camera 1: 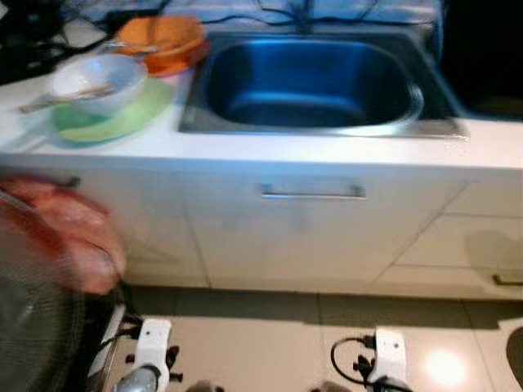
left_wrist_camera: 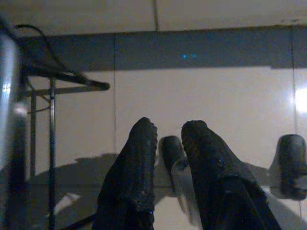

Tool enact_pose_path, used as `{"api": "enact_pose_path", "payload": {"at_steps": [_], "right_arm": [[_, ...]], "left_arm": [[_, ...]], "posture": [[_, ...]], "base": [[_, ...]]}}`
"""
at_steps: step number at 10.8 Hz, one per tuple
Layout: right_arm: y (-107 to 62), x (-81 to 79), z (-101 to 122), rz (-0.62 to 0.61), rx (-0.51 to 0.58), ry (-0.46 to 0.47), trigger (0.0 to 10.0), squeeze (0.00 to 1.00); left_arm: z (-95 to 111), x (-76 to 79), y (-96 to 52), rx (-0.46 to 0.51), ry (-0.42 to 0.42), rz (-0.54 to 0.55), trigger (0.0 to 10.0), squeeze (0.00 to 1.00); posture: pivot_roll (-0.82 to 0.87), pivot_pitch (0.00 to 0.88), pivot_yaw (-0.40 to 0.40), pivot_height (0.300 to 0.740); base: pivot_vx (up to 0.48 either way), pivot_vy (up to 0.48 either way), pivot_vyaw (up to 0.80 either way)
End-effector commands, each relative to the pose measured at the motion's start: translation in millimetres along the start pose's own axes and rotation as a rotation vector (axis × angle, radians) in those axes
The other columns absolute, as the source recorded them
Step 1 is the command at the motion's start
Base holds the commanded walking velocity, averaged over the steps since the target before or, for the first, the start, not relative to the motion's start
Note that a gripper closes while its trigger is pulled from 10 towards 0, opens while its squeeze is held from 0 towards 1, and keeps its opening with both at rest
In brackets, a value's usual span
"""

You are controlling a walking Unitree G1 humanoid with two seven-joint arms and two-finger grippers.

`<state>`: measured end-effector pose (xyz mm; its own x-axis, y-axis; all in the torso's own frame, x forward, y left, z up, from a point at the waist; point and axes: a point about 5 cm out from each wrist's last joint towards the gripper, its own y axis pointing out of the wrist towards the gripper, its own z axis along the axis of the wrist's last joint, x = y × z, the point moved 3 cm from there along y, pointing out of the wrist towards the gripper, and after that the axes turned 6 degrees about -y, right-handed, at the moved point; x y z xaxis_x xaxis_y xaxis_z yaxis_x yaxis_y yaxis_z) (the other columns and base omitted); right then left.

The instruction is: Kitchen organization

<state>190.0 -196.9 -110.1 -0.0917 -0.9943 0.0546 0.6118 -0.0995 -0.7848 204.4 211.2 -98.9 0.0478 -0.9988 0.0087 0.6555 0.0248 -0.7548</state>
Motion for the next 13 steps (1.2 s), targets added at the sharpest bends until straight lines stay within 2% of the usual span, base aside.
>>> {"api": "enact_pose_path", "payload": {"at_steps": [1, 4, 7, 8, 9, 10, 11, 12, 13], "right_arm": [[-1.8, 8.0, -6.1, -0.02, -0.014, -0.002, 10.0, 0.0], [-1.6, 7.7, -5.3, -0.021, -0.013, 0.005, 10.0, 0.0], [-1.7, 8.6, -2.9, -0.023, 0.007, -0.01, 10.0, 0.0], [-1.9, 8.9, 1.4, -0.022, 0.041, -0.036, 10.0, 0.0], [-2.4, 9.2, 8.5, -0.017, 0.094, -0.092, 10.0, 0.0], [-3.3, 8.6, 14.5, -0.008, 0.145, -0.115, 10.0, 0.0], [-5.1, 8.3, 21.4, -0.005, 0.209, -0.123, 10.0, 0.0], [-5.7, 8.6, 23.0, -0.008, 0.224, -0.125, 10.0, 0.0], [-8.4, 8.9, 29.6, -0.014, 0.291, -0.137, 10.0, 0.0]], "left_arm": [[-4.4, 4.2, -0.3, -0.012, -0.002, -0.007, 10.0, 0.0], [-3.6, 4.0, -0.2, -0.006, -0.025, -0.001, 10.0, 0.0], [-1.1, 3.6, -0.3, 0.016, -0.007, 0.007, 10.0, 0.0], [2.8, 3.0, -0.7, 0.053, -0.007, 0.016, 10.0, 0.0], [9.6, 2.0, -1.7, 0.112, 0.027, 0.032, 10.0, 0.0], [28.1, 10.6, 1.1, 0.184, 0.08, 0.017, 10.0, 0.0], [72.2, 33.5, 5.6, 0.329, 0.129, -0.023, 10.0, 0.0], [80.5, 36.3, 5.1, 0.363, 0.131, -0.027, 10.0, 0.0], [108.8, 45.6, -1.1, 0.508, 0.145, -0.041, 10.0, 0.0]], "posture": [[-0.03, 0.136, 0.029, 0.74], [-0.02, 0.138, 0.027, 0.74], [-0.02, 0.138, 0.027, 0.74], [-0.02, 0.142, 0.027, 0.74], [-0.02, 0.145, 0.027, 0.74], [-0.02, 0.146, 0.029, 0.74], [-0.02, 0.149, 0.031, 0.74], [-0.02, 0.149, 0.031, 0.74], [-0.03, 0.153, 0.032, 0.74]], "base": [[0.0, 0.0, 0.0], [0.0, 0.0, 0.0], [0.0, 0.0, 0.0], [0.0, 0.0, 0.0], [0.0, 0.0, 0.0], [0.0, 0.0, 0.0], [0.0, 0.0, 0.0], [0.0, 0.0, 0.0], [0.0, 0.0, 0.0]]}}
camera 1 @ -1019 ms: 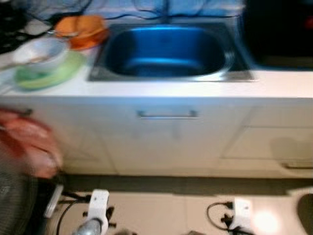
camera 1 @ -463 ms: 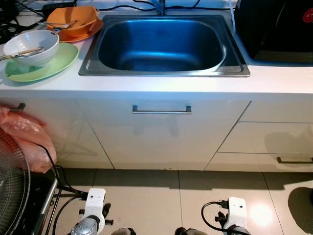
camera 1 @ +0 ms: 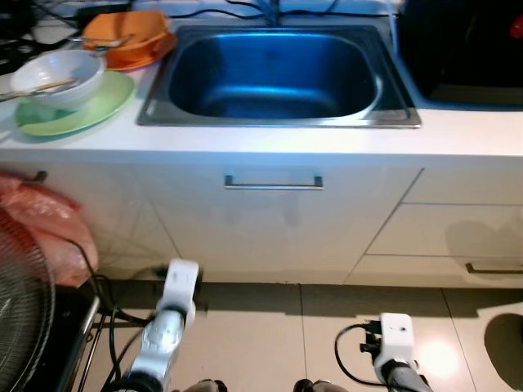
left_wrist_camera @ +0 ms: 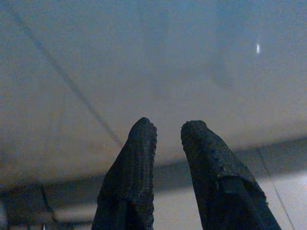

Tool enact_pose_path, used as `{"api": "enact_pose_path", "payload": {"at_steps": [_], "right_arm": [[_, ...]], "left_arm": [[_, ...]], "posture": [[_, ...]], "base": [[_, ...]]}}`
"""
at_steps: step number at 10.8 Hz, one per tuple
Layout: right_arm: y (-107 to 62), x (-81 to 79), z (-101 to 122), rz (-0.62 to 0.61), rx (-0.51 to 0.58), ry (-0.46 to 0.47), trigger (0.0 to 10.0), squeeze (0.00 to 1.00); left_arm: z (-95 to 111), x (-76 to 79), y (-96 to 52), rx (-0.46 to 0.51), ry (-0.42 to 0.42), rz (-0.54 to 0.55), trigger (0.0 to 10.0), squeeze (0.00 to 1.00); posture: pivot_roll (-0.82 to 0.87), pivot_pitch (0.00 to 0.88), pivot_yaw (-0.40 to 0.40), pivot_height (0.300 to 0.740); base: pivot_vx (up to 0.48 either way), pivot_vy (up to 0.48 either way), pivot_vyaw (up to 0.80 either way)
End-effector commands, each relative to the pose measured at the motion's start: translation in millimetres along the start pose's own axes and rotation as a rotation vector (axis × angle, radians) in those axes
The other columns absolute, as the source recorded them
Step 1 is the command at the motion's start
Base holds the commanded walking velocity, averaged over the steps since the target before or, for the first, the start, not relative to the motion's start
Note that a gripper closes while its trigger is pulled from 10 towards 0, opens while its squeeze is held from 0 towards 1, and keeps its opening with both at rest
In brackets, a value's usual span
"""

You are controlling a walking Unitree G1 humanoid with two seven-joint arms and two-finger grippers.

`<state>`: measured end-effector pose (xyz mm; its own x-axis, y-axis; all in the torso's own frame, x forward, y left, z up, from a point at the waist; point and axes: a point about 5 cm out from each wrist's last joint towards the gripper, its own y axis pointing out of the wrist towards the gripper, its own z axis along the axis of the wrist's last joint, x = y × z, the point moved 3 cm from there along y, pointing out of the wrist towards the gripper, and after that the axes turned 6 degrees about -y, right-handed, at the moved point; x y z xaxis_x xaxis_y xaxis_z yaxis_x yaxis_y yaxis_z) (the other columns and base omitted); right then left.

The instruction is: Kitchen organization

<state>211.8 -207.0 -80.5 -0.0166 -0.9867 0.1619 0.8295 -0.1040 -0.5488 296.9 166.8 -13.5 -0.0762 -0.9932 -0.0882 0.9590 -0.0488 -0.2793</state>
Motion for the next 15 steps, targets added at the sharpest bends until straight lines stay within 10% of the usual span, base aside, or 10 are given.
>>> {"api": "enact_pose_path", "payload": {"at_steps": [1, 3, 10, 15], "right_arm": [[-1.5, 0.1, 8.2, -0.007, 0.075, -0.051, 10.0, 0.0], [26.5, -0.8, 140.0, -0.037, 0.453, -0.014, 10.0, 0.0], [-6.4, 17.6, 242.0, -0.124, 0.863, 0.01, 10.0, 0.0], [-12.7, 10.9, 289.1, -0.112, 0.904, 0.05, 10.0, 0.0]], "left_arm": [[8.6, 2.7, -1.3, 0.066, 0.02, 0.001, 10.0, 0.0], [52.5, 3.8, 4.5, 0.265, 0.039, 0.026, 10.0, 0.0], [177.8, 16.4, -4.1, 0.701, 0.093, 0.023, 10.0, 0.0], [218.5, 26.2, 11.3, 0.723, 0.035, -0.03, 10.0, 0.0]], "posture": [[-0.03, 0.159, 0.033, 0.74], [-0.02, 0.163, 0.028, 0.74], [-0.03, 0.137, 0.037, 0.74], [-0.02, 0.127, 0.032, 0.74]], "base": [[0.0, 0.0, 0.0], [0.0, 0.0, 0.0], [0.0, 0.0, 0.0], [0.0, 0.0, 0.0]]}}
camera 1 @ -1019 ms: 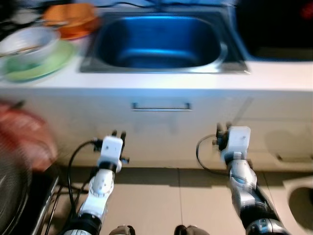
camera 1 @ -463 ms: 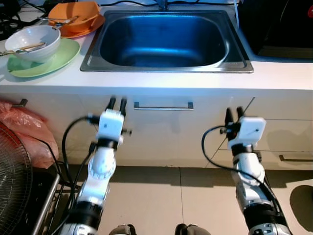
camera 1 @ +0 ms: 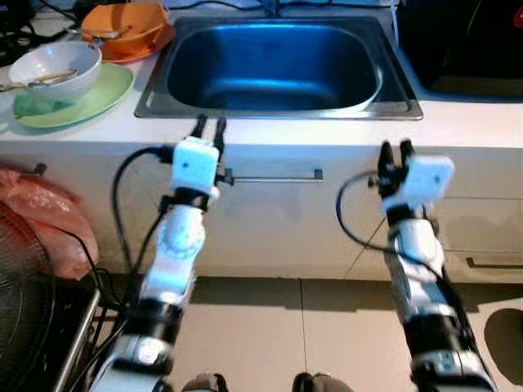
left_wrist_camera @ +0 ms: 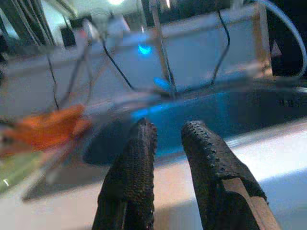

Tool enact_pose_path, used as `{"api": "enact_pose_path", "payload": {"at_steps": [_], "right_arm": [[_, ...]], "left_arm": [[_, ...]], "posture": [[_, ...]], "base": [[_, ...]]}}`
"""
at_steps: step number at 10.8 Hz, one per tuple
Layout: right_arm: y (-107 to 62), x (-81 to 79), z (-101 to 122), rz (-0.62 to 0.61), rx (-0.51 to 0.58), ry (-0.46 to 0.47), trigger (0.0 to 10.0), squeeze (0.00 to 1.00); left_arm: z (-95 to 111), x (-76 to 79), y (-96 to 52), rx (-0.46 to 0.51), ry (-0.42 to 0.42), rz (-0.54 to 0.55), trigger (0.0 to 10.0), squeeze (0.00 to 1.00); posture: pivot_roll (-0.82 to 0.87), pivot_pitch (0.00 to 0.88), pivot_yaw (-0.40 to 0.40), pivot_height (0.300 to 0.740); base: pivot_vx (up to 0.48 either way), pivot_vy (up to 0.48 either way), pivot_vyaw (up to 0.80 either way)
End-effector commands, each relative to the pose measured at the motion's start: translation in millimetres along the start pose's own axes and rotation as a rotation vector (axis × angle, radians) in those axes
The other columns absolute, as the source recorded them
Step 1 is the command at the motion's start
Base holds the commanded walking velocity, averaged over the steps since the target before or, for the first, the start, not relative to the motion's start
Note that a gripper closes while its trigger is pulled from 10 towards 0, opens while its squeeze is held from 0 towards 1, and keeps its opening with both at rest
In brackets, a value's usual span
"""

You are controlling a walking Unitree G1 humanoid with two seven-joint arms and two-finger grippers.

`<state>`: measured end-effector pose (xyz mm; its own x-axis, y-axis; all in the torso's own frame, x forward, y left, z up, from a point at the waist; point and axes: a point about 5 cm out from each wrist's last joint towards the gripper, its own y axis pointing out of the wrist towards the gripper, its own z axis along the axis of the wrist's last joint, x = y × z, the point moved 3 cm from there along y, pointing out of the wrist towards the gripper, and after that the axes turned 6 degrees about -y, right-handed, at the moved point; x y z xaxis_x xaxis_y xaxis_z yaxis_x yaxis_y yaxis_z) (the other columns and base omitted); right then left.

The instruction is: Kitchen organization

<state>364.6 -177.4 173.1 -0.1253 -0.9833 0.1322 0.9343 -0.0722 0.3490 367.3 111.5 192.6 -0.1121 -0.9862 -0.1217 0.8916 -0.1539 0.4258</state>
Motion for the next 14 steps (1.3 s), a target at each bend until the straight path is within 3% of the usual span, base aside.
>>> {"api": "enact_pose_path", "payload": {"at_steps": [1, 2, 4, 7, 11, 14], "right_arm": [[2.6, -5.1, -1.9, 0.007, -0.022, 0.005, 10.0, 0.0], [12.2, -11.9, 4.5, 0.016, -0.02, 0.01, 10.0, 0.0], [17.7, -17.9, 8.6, 0.032, -0.017, 0.02, 10.0, 0.0], [18.2, -23.2, 6.9, 0.039, -0.03, 0.036, 10.0, 0.0], [15.7, -29.4, 5.9, 0.057, -0.035, 0.049, 10.0, 0.0], [15.4, -31.9, 5.8, 0.068, -0.036, 0.048, 10.0, 0.0]], "left_arm": [[-8.1, 2.9, 1.4, -0.046, -0.017, -0.012, 10.0, 0.0], [-8.5, 15.4, 8.9, -0.056, -0.045, -0.047, 10.0, 0.0], [-4.6, 21.2, 14.0, -0.04, -0.057, -0.059, 10.0, 0.0], [-0.3, 17.2, 15.5, -0.008, -0.065, -0.05, 10.0, 0.0], [-7.5, 20.3, 12.2, -0.043, -0.097, -0.047, 10.0, 0.0], [-6.0, 15.6, 12.7, -0.034, -0.098, -0.033, 10.0, 0.0]], "posture": [[-0.02, 0.125, 0.03, 0.74], [-0.03, 0.123, 0.03, 0.74], [-0.03, 0.123, 0.029, 0.74], [-0.02, 0.131, 0.028, 0.74], [-0.02, 0.138, 0.028, 0.74], [-0.02, 0.138, 0.026, 0.74]], "base": [[0.0, 0.0, 0.0], [0.0, 0.0, 0.0], [0.0, 0.0, 0.0], [0.0, 0.0, 0.0], [0.0, 0.0, 0.0], [0.256, 0.0, 0.0]]}}
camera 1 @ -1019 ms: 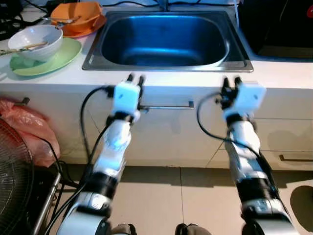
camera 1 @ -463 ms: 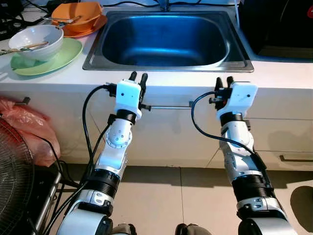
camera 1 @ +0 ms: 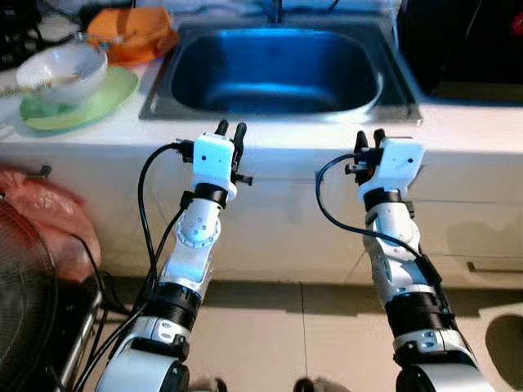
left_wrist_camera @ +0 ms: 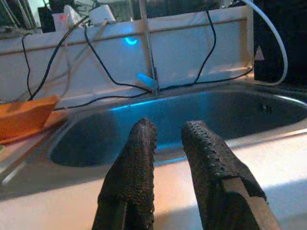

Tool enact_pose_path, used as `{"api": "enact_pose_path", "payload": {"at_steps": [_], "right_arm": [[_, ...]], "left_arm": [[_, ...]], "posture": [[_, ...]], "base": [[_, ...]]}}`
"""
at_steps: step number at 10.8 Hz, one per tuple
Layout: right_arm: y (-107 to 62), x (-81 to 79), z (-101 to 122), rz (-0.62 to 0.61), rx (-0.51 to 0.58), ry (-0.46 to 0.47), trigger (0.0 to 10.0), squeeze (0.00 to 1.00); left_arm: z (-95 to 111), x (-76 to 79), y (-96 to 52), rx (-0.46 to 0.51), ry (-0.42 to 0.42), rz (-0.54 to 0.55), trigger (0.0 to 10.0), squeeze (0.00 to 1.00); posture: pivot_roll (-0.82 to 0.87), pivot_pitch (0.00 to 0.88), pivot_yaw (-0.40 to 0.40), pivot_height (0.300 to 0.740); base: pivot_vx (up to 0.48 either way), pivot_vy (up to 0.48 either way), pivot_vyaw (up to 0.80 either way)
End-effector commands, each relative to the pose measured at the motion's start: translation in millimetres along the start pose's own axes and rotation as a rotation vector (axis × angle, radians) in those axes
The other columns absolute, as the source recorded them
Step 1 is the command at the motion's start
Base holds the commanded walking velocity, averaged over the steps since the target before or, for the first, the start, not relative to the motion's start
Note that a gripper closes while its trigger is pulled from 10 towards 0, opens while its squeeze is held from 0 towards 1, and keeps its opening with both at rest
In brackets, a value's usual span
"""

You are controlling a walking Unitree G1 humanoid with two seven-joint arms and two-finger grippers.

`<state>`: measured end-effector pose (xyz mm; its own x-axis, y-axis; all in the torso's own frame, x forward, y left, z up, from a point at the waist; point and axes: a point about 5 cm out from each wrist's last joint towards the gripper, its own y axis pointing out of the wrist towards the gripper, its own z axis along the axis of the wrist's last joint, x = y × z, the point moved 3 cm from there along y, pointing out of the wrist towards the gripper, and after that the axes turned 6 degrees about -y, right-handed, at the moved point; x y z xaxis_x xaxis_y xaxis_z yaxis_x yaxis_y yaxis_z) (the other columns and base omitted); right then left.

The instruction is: Kitchen organization

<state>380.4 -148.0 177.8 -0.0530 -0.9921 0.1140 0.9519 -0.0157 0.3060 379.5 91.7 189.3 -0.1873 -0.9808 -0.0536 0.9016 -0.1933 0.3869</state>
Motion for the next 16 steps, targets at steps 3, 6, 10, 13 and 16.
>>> {"api": "enact_pose_path", "payload": {"at_steps": [3, 6, 10, 13, 16], "right_arm": [[-1.7, -1.2, -1.4, 0.005, 0.0, 0.008, 10.0, 0.0], [-2.1, -1.5, 3.2, 0.004, 0.025, 0.011, 10.0, 0.0], [-2.4, -2.4, 4.3, 0.004, 0.033, 0.014, 10.0, 0.0], [-2.3, -2.7, 3.5, 0.003, 0.03, 0.017, 10.0, 0.0], [-2.6, -2.1, 3.3, 0.002, 0.03, 0.018, 10.0, 0.0]], "left_arm": [[-2.2, -2.1, -3.0, 0.0, -0.012, 0.009, 10.0, 0.0], [3.6, -4.6, -2.8, 0.025, -0.015, 0.015, 10.0, 0.0], [6.4, -4.4, -2.0, 0.04, -0.015, 0.013, 10.0, 0.0], [6.9, -5.4, -1.3, 0.042, -0.012, 0.011, 10.0, 0.0], [7.2, -5.4, -1.6, 0.046, -0.012, 0.011, 10.0, 0.0]], "posture": [[-0.02, 0.138, 0.026, 0.74], [-0.02, 0.14, 0.025, 0.74], [-0.02, 0.139, 0.026, 0.74], [-0.02, 0.139, 0.027, 0.74], [-0.02, 0.145, 0.026, 0.74]], "base": [[0.28, 0.0, 0.0], [0.275, 0.0, 0.0], [0.317, 0.0, 0.0], [0.355, 0.0, 0.0], [0.361, 0.0, 0.0]]}}
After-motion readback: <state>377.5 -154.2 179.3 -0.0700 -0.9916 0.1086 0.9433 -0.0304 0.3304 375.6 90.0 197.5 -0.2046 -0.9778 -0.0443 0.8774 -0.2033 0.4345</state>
